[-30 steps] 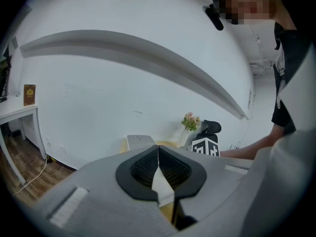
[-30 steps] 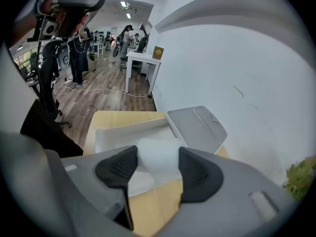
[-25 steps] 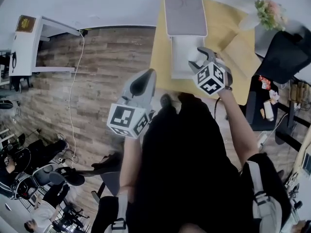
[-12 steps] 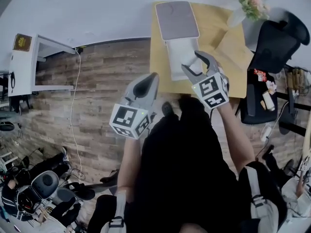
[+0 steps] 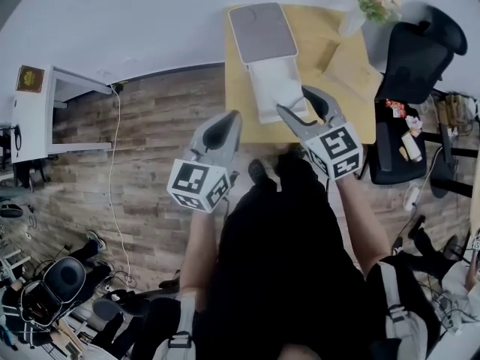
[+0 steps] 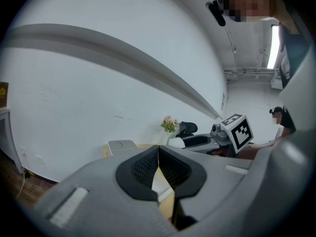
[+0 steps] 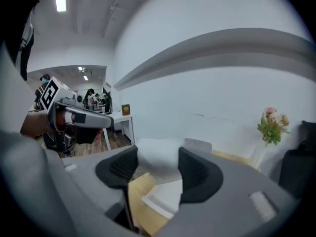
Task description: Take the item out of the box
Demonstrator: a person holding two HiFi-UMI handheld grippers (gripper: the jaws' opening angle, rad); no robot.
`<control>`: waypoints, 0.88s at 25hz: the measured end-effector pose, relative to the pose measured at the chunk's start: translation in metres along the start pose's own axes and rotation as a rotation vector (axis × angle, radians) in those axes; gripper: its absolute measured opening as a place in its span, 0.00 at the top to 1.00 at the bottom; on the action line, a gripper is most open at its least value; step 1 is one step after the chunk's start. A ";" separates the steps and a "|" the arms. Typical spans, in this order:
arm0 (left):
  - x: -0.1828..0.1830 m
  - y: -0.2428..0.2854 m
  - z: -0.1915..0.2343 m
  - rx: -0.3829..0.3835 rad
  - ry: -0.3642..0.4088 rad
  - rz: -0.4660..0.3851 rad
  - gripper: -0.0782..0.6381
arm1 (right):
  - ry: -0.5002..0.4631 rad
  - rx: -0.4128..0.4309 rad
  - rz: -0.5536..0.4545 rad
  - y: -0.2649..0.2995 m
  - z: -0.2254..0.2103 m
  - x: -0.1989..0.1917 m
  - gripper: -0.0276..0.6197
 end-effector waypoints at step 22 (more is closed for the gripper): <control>0.018 0.017 -0.027 -0.027 0.025 -0.029 0.87 | 0.039 -0.019 -0.175 -0.045 -0.003 0.045 0.56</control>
Point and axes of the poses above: the fingertips, and each gripper's own axes: y forward along the fingers, z to its left, x out of its top, the point moved 6 cm from there along -y, backward along the fingers, and after that the axes turned 3 degrees about -z, right-handed, at the moved point
